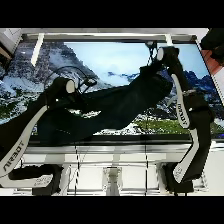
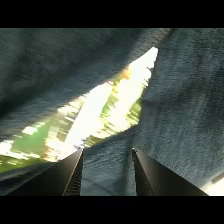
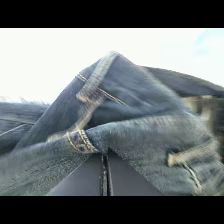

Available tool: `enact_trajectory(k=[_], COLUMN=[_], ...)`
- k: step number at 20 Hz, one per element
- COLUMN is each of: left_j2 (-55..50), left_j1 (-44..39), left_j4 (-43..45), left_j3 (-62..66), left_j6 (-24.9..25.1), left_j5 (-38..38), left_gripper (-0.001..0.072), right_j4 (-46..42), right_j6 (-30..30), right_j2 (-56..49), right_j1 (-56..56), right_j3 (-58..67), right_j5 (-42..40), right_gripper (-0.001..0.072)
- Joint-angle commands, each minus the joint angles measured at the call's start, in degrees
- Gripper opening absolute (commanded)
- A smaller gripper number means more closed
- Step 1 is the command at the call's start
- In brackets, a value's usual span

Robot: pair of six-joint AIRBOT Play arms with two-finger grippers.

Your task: Fold the clothes and pants, and hang the long-sleeved shirts on hangers.

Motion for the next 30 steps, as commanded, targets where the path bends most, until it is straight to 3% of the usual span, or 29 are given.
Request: enact_trajectory(k=[1,4,6,8,9,16,23,27,28,29,30], left_j2=[4.3,7.5,9.3,10.3,10.4,10.3,10.3,9.5,8.6,7.6,6.3], left_j1=[3.2,5.9,7.6,8.9,9.2,9.9,16.0,21.1,22.1,22.8,23.4], left_j4=[0.5,0.5,0.5,0.0,-0.6,-0.5,2.3,2.7,2.6,2.7,2.7], left_j3=[0.0,0.0,0.0,0.0,0.0,0.0,-0.2,-3.8,-5.5,-7.0,-8.4], left_j6=[0.9,0.9,0.9,1.6,2.6,2.7,-3.8,-4.1,-4.0,-3.4,-2.2], left_j5=[3.9,0.9,-2.8,-7.2,-9.3,-14.0,-14.4,-14.6,-14.6,-14.5,-13.6], left_gripper=[0.0370,0.0386,0.0544,0.0557,0.0572,0.0571,0.0569,0.0569,0.0569,0.0569,0.0568], right_j4=[-1.0,-1.7,-3.2,-3.5,-3.5,-2.1,-2.1,-2.1,-2.1,-2.1,-2.0], right_j6=[-1.2,-2.6,-3.4,-3.7,-3.6,-1.5,-1.2,-2.7,-2.7,-2.8,-2.9], right_j2=[5.8,12.2,17.2,22.6,25.5,38.2,39.9,39.9,39.9,39.9,39.9], right_j1=[-1.1,-1.9,-3.1,-6.5,-8.5,-21.1,-26.2,-29.6,-30.4,-30.9,-31.3], right_j3=[1.0,-0.8,-0.8,-2.0,-4.2,-23.0,-44.2,-54.6,-56.4,-57.3,-57.3], right_j5=[1.7,5.9,11.8,22.1,23.1,32.1,33.2,33.1,33.2,33.2,33.2], right_gripper=[0.0023,0.0022,0.0022,0.0022,0.0023,0.0023,0.0024,0.0028,0.0118,0.0271,0.0376])
